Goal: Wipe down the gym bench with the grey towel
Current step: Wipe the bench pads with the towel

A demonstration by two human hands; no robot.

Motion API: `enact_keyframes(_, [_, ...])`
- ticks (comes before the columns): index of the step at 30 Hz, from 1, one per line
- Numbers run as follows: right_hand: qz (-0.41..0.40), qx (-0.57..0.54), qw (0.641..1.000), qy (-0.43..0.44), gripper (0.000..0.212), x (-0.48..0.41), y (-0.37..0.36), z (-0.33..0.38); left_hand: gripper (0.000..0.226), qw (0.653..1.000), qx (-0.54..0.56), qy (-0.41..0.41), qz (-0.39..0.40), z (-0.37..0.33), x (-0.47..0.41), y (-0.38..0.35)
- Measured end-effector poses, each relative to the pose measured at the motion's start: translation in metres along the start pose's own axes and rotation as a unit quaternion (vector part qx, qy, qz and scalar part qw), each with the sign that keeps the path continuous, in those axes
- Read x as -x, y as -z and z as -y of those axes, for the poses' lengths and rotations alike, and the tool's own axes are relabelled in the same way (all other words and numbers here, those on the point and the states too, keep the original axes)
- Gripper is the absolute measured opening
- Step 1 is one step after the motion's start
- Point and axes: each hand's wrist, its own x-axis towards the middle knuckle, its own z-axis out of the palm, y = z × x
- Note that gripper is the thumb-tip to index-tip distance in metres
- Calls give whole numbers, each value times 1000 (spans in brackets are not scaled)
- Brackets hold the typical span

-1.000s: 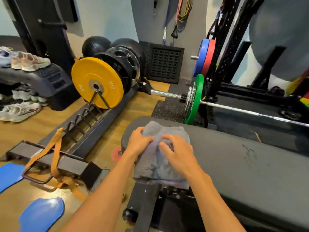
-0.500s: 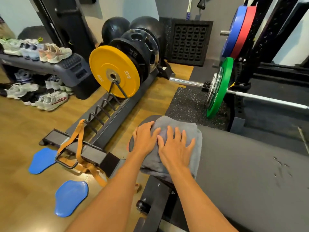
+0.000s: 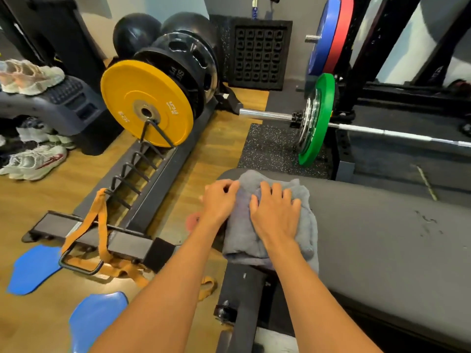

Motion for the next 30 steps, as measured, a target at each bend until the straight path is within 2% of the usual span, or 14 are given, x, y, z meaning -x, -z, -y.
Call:
enact_keyframes(2, [-12, 4, 1000, -13, 42, 18, -2, 6, 33, 999, 19, 25, -16, 15, -14, 18])
enact_keyframes(4, [-37, 8, 999, -19, 36, 41, -4, 20, 42, 995, 59, 78, 7, 36, -24, 26])
enact_keyframes(7, [-65, 37, 997, -20, 38, 48, -9, 35, 55, 949, 244, 161, 113, 53, -29, 13])
enact_keyframes(11, [-43, 23, 999, -8, 43, -7, -23, 35, 70, 900, 358, 191, 159, 61, -58, -5])
enact_keyframes(14, [-74, -6, 997, 27, 39, -76, -41, 43, 74, 929, 302, 159, 145, 74, -78, -19])
enact_keyframes(17, [-40, -8, 998, 38, 37, -137, -53, 53, 70, 955, 230, 162, 96, 82, -82, -25])
enact_keyframes(19, [-36, -1, 998, 42, 37, -144, -55, 58, 75, 968, 173, 168, 74, 80, -79, -21])
enact_keyframes(22, [-59, -8, 998, 36, 37, -110, -44, 61, 84, 969, 133, 196, 69, 71, -71, -12])
enact_keyframes(25, [-42, -43, 998, 24, 37, -47, -28, 58, 75, 970, 137, 181, 83, 62, -66, -3])
enact_keyframes(28, [-64, -43, 997, 22, 28, 26, -12, 43, 66, 984, 76, 127, 95, 46, -64, 0])
enact_keyframes(30, [-79, -26, 996, 36, 28, 56, -4, 29, 56, 994, 24, 53, 96, 33, -66, -5])
